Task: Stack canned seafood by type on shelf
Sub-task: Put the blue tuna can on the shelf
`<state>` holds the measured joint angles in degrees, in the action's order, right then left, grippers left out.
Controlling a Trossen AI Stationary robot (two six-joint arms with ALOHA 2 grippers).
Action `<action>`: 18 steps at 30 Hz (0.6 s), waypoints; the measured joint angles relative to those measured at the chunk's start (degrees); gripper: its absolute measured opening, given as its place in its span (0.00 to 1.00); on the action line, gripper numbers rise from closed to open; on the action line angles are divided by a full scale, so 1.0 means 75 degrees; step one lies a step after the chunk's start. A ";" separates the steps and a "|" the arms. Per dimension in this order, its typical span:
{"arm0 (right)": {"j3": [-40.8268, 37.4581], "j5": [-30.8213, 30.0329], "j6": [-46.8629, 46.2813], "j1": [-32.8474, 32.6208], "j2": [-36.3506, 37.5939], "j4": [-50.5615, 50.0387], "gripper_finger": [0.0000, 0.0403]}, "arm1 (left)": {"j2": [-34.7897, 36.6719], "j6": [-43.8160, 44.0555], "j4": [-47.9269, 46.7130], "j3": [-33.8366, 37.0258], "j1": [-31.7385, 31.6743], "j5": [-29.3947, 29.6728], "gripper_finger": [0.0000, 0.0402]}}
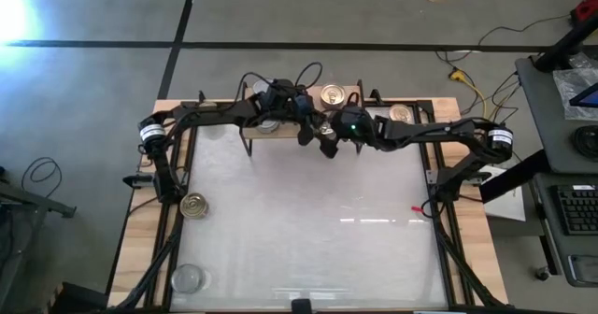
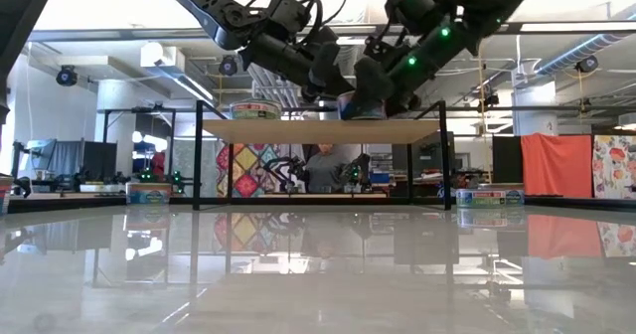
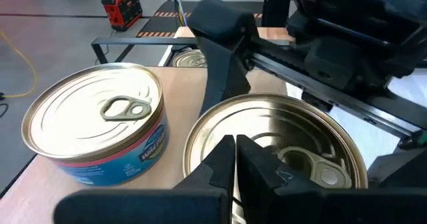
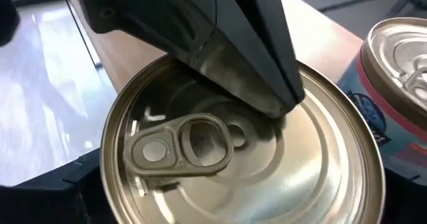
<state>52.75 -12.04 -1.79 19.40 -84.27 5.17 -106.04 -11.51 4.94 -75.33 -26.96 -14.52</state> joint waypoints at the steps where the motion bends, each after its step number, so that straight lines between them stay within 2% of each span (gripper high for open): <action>1: -0.0145 0.0007 -0.0013 0.0000 0.0000 0.0304 0.99 | 0.0005 0.0000 -0.0032 0.0000 -0.0008 -0.0001 0.00; 9: -0.1100 -0.0023 0.0311 -0.0106 0.0015 0.2513 0.99 | 0.0009 -0.0087 -0.0202 -0.0003 -0.0082 -0.0112 0.00; 18: -0.1706 -0.0081 0.0315 -0.0137 0.0015 0.3599 0.99 | 0.0012 -0.0274 -0.0281 -0.0006 -0.0093 -0.0175 0.00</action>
<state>39.95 -12.64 0.57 18.37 -84.16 32.16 -105.95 -13.56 2.83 -75.37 -27.66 -15.83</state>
